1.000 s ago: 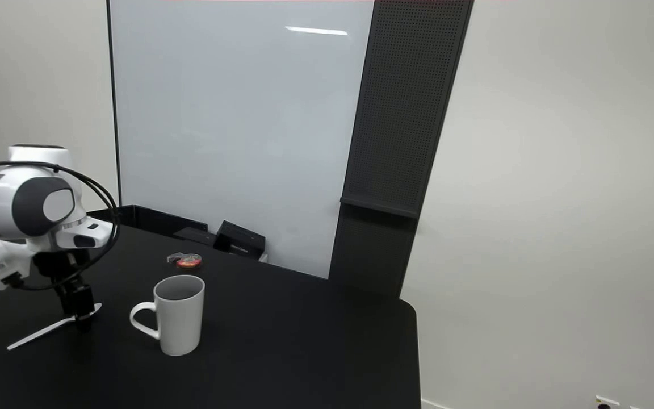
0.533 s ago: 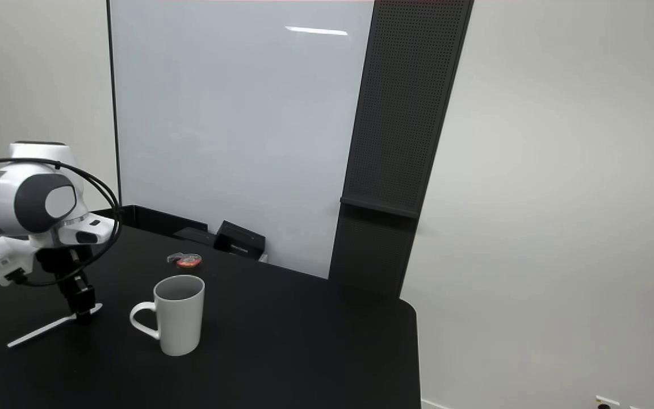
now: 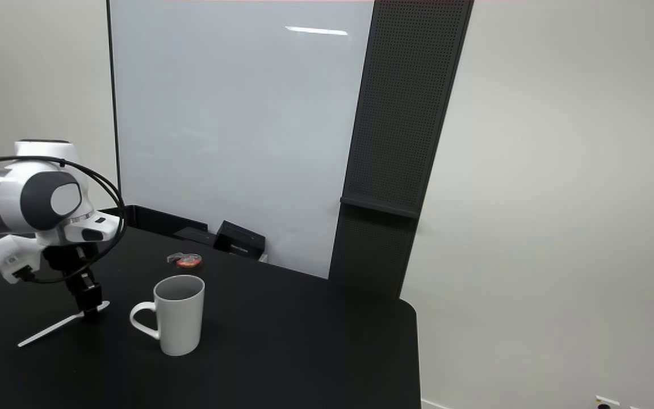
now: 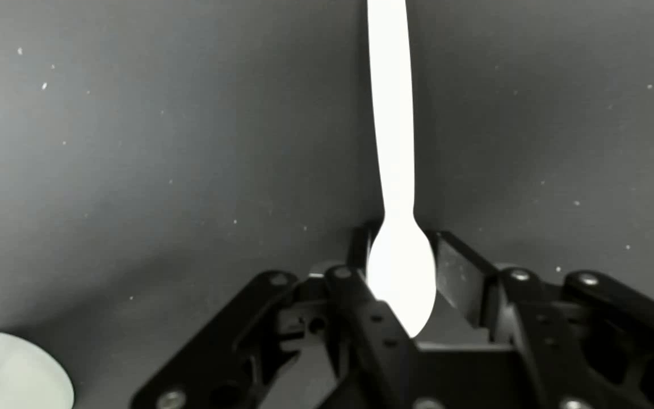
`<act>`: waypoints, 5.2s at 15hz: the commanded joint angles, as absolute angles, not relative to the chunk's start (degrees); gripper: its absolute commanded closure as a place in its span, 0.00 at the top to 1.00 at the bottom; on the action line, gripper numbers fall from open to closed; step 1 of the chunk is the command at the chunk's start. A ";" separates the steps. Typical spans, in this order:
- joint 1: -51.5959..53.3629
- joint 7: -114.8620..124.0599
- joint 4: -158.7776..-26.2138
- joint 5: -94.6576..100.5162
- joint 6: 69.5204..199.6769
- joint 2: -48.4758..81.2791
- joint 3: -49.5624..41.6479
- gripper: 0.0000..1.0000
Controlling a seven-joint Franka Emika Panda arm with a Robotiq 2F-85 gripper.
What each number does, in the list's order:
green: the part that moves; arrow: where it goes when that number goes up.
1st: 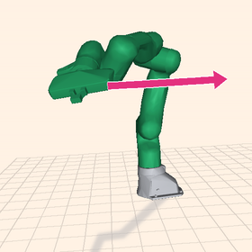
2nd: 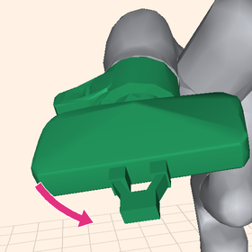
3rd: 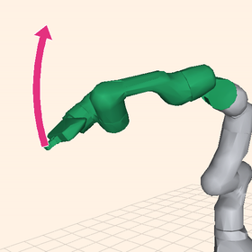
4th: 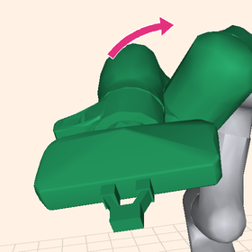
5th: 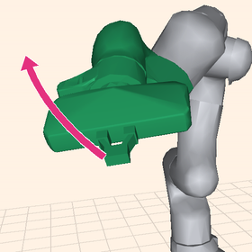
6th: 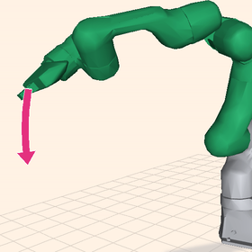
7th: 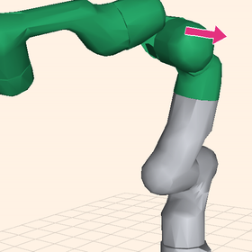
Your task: Put the spoon in the mug
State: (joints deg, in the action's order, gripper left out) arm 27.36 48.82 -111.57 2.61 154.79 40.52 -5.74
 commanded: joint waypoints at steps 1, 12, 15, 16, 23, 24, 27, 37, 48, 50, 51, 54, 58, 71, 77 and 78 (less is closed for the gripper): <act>29.97 52.49 -110.58 5.27 152.26 38.25 -9.49 0.09; 31.06 62.32 -110.59 19.44 143.48 30.22 -15.80 0.09; 30.40 65.79 -110.93 24.04 141.17 27.57 -15.72 0.09; 30.35 67.40 -111.16 26.03 140.47 26.62 -15.73 0.09; 28.04 82.31 -113.03 45.17 135.02 20.91 -13.91 0.09; 27.11 83.81 -113.39 47.70 134.13 20.23 -12.97 0.09; 24.06 89.45 -115.08 55.75 132.07 18.28 -10.13 0.09; 13.91 105.51 -122.49 74.40 131.79 16.75 -2.13 0.09; 7.94 128.48 -124.72 92.57 138.04 20.43 2.80 0.09; 7.38 130.62 -124.73 94.17 138.34 21.57 3.43 0.09; 7.11 130.90 -124.68 94.25 138.30 22.12 3.74 0.09; 6.52 130.33 -124.59 93.37 138.00 22.86 4.57 0.66; 6.16 125.88 -125.07 89.84 138.29 20.20 6.05 0.92; 4.25 70.01 -130.52 41.51 141.93 11.96 18.23 1.00; 1.07 42.13 -133.56 24.55 141.85 10.85 24.12 1.00; 0.69 37.56 -133.92 21.97 141.71 10.83 24.93 1.00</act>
